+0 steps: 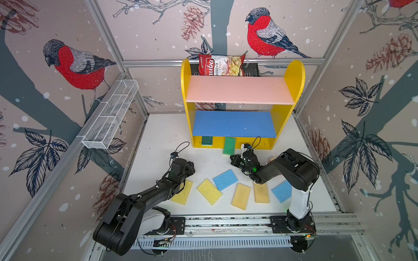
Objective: Arrange cleaning sponges on a shelf
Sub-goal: Move the cleaning sponge to the shelf.
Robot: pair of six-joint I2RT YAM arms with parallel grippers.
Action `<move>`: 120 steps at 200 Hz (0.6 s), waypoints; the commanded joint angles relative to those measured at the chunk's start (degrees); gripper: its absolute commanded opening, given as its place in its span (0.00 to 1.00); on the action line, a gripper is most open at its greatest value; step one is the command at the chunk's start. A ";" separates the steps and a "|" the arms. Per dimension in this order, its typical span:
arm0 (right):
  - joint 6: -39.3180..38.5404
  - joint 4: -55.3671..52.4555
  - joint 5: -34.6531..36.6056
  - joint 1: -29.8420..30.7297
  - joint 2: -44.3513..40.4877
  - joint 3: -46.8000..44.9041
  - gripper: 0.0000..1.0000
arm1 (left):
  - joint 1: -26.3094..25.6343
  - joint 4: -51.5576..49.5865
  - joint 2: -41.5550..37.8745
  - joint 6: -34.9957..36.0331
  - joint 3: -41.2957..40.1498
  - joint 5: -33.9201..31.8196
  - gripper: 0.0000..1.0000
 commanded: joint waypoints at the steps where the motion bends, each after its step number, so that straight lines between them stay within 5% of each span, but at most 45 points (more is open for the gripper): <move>1: 0.94 -0.17 1.32 -0.57 0.43 0.42 0.05 | 0.08 0.71 0.67 0.62 0.87 1.47 0.61; 120: 2.47 0.91 1.16 1.27 0.63 -0.17 0.05 | 0.11 0.71 0.67 0.64 1.08 1.33 0.61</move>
